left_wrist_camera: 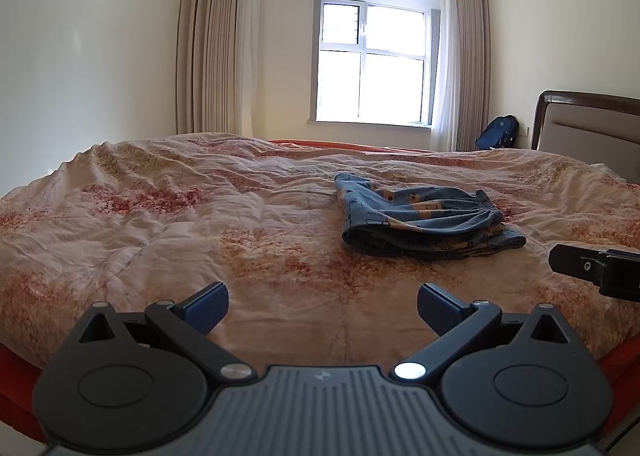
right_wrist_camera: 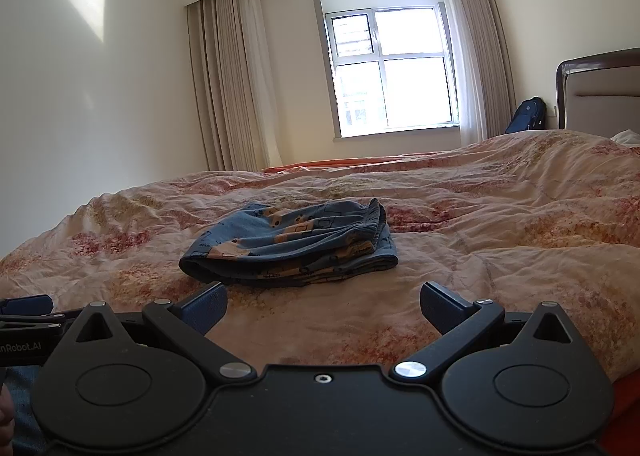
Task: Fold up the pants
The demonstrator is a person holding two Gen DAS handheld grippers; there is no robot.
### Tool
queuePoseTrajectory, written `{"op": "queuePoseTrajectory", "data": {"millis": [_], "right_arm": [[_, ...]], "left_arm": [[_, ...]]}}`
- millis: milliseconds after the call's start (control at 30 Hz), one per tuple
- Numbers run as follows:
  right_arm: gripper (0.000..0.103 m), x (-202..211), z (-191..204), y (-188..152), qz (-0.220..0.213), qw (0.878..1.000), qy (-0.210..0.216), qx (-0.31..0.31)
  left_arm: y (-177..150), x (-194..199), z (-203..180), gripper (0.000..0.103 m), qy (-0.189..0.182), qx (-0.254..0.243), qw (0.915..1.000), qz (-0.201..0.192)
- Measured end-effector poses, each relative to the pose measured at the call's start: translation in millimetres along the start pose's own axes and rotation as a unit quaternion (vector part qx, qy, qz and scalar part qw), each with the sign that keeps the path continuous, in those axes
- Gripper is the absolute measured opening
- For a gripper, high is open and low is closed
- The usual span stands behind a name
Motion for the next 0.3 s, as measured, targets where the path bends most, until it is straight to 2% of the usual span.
{"op": "queuePoseTrajectory", "data": {"millis": [300], "right_arm": [[0.103,-0.4,-0.1,-0.2,0.000,1.000,0.000,0.000]], "left_arm": [[-1.2,-0.4,-0.1,0.103,0.000,0.000,1.0000,0.001]]}}
Point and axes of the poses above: each gripper's, at about its wrist camera, not at the fingertips, and x roughly against the way its jaws point, z to its left, y to its top, the point moved 4 cm from there along -x, roughly the way its jaws point, and after that the axes turned 5 degrees about x, right-handed, at the moved point
